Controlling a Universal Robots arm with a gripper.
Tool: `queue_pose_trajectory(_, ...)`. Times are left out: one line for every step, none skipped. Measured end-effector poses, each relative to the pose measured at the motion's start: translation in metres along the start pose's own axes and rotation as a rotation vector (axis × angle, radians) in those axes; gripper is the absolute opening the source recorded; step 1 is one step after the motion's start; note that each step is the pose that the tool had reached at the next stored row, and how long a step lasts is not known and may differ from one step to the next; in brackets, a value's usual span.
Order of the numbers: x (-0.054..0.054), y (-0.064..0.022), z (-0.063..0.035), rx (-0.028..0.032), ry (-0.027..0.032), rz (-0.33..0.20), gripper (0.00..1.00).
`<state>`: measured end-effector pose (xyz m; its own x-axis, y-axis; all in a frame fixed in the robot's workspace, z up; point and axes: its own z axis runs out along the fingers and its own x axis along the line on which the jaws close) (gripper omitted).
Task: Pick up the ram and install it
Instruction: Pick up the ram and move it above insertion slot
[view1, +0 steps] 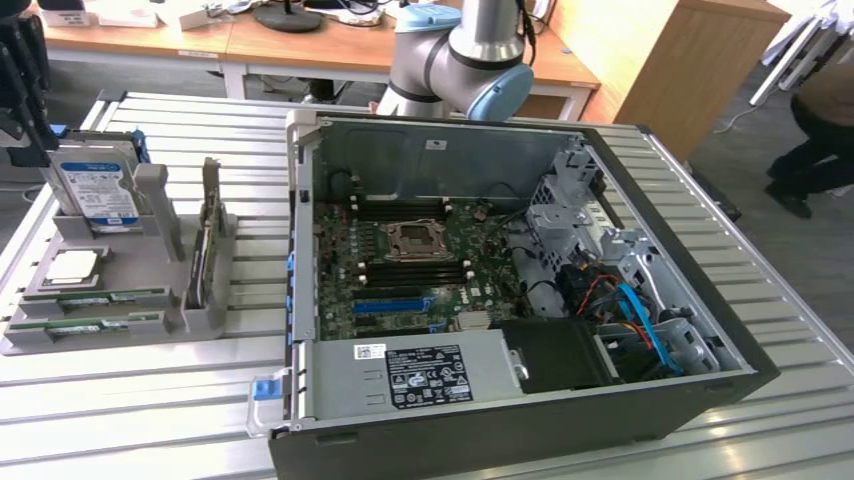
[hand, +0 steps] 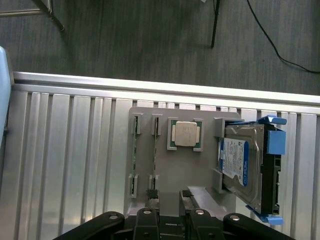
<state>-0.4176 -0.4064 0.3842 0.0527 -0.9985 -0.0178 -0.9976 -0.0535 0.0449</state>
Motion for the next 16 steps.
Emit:
queue_pose_trajectory(0.0, 0.0, 0.0, 0.0, 0.0, 0.0, 0.3)
queue_pose_trajectory(0.0, 0.0, 0.0, 0.0, 0.0, 0.0, 0.3)
queue_pose_trajectory(0.0, 0.0, 0.0, 0.0, 0.0, 0.0, 0.3)
queue_pose_trajectory(0.0, 0.0, 0.0, 0.0, 0.0, 0.0, 0.3)
queue_pose_trajectory(0.0, 0.0, 0.0, 0.0, 0.0001, 0.0, 0.3)
queue_pose_trajectory(0.0, 0.0, 0.0, 0.0, 0.0, 0.0, 0.3)
queue_pose_trajectory(0.0, 0.0, 0.0, -0.0001, 0.0, 0.0, 0.3)
queue_pose_trajectory(0.0, 0.0, 0.0, 0.0, 0.0, 0.0, 0.3)
queue_pose_trajectory(0.0, 0.0, 0.0, 0.0, 0.0001, 0.0, 0.3)
queue_pose_trajectory(0.0, 0.0, 0.0, 0.0, 0.0, 0.0, 0.3)
queue_pose_trajectory(0.0, 0.0, 0.0, 0.0, 0.0, 0.0, 0.3)
queue_pose_trajectory(0.0, 0.0, 0.0003, 0.0001, 0.0, 0.0, 0.3)
queue_pose_trajectory(0.0, -0.0001, 0.0009, 0.0007, -0.0001, 0.0, 0.3)
queue_pose_trajectory(0.0001, -0.0001, 0.0016, 0.0014, 0.0, 0.0, 0.3)
queue_pose_trajectory(0.0001, -0.0002, 0.0025, 0.0022, 0.0001, 0.0, 0.3)
queue_pose_trajectory(0.0001, -0.0002, 0.0035, 0.0029, 0.0002, 0.0, 0.3)
